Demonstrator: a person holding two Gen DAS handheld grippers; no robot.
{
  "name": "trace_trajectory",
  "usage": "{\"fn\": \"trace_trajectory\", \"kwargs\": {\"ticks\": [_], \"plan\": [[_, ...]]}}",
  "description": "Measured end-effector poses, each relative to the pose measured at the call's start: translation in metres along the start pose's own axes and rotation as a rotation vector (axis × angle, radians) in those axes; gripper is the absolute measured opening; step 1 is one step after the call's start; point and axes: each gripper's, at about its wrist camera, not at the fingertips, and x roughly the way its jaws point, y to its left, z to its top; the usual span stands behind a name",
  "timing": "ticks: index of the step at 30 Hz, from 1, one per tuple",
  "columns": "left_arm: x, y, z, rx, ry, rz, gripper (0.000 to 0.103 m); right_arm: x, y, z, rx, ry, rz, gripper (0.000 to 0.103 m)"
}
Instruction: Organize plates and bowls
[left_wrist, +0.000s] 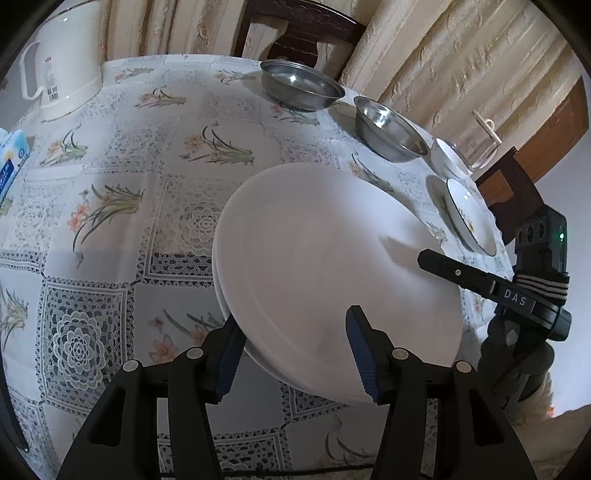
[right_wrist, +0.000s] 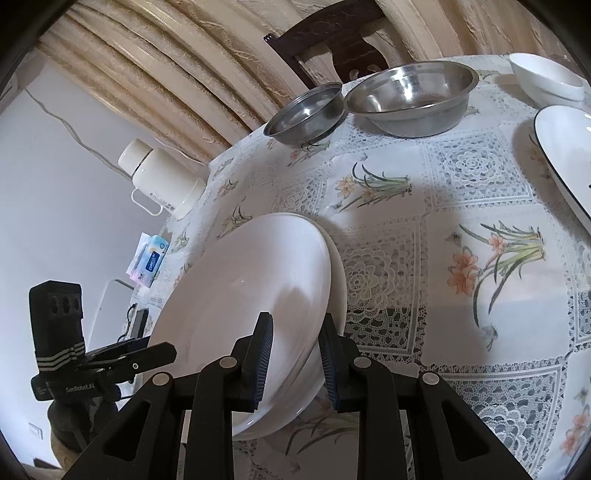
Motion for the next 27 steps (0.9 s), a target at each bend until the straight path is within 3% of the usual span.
{"fn": "trace_trajectory", "kwargs": {"ticks": [12, 19, 27], "plan": [[-0.004, 0.006, 0.000, -0.037, 0.005, -0.029, 0.056, -0.001, -0.009, 0.001, 0.083, 0.036, 0.057, 0.029], [-0.007, 0.015, -0.001, -0.071, 0.005, 0.002, 0.059, -0.005, -0.006, 0.001, 0.075, 0.021, 0.038, 0.030], [-0.014, 0.015, 0.004, -0.074, -0.036, -0.022, 0.060, -0.005, -0.004, 0.000, 0.045, 0.011, 0.022, 0.030]]}}
